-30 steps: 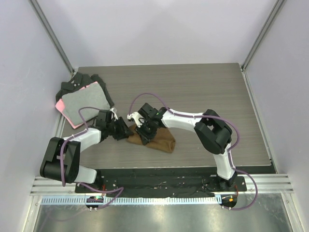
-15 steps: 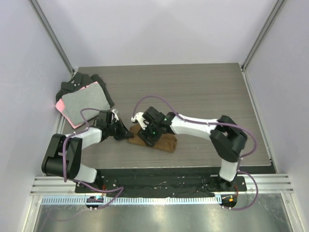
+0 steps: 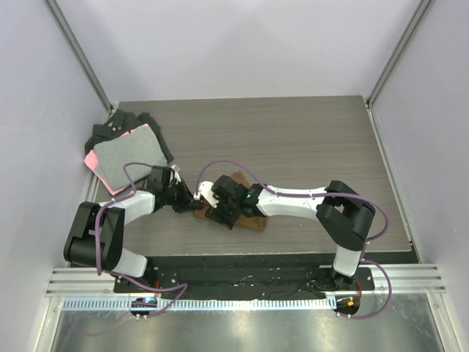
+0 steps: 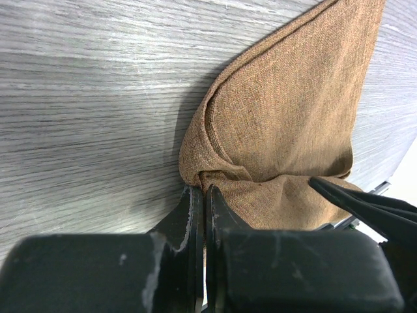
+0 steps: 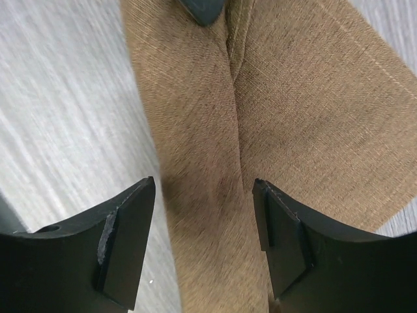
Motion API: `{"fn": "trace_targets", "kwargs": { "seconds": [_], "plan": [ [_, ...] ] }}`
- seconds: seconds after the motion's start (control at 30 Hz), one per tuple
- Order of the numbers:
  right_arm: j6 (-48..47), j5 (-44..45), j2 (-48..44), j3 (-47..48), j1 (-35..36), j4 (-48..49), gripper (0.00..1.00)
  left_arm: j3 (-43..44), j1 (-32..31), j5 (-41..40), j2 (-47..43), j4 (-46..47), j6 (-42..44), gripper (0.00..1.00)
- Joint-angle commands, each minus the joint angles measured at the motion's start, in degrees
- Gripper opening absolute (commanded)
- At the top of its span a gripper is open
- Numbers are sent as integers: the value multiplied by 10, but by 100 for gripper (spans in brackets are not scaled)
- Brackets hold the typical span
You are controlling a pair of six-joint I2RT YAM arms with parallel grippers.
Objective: Fold the napkin, place the utensils inside, and roll it up
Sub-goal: Roll the napkin with the utensil
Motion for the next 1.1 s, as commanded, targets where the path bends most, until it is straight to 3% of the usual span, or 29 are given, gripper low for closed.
{"fn": "trace_targets", "kwargs": {
  "seconds": [0.0,0.2,0.37,0.4,0.43,0.53,0.63,0.83,1.07],
  "plan": [
    [-17,-20,16,13,1,36,68,14,-1,-14,-2,-29,16,0],
    [3,-77,64,44,-7,-11,57,19,-1,-9,8,-9,19,0],
    [43,-121,91,60,-26,-71,36,26,-1,9,21,38,15,2],
    [58,-141,96,65,-36,-81,34,32,0,7,21,38,18,7],
    [68,-170,95,65,-42,-94,32,35,0,3,19,37,20,24],
    [101,-215,92,63,-65,-111,26,32,1,-43,-12,26,20,65],
    [115,-272,98,78,-88,-143,25,22,1,-89,-57,18,24,78],
    [119,-384,132,111,-131,-166,25,-16,1,-100,-118,48,31,82],
    [124,-490,198,136,-186,-168,24,-67,0,-34,-154,121,29,72]
  ]
}}
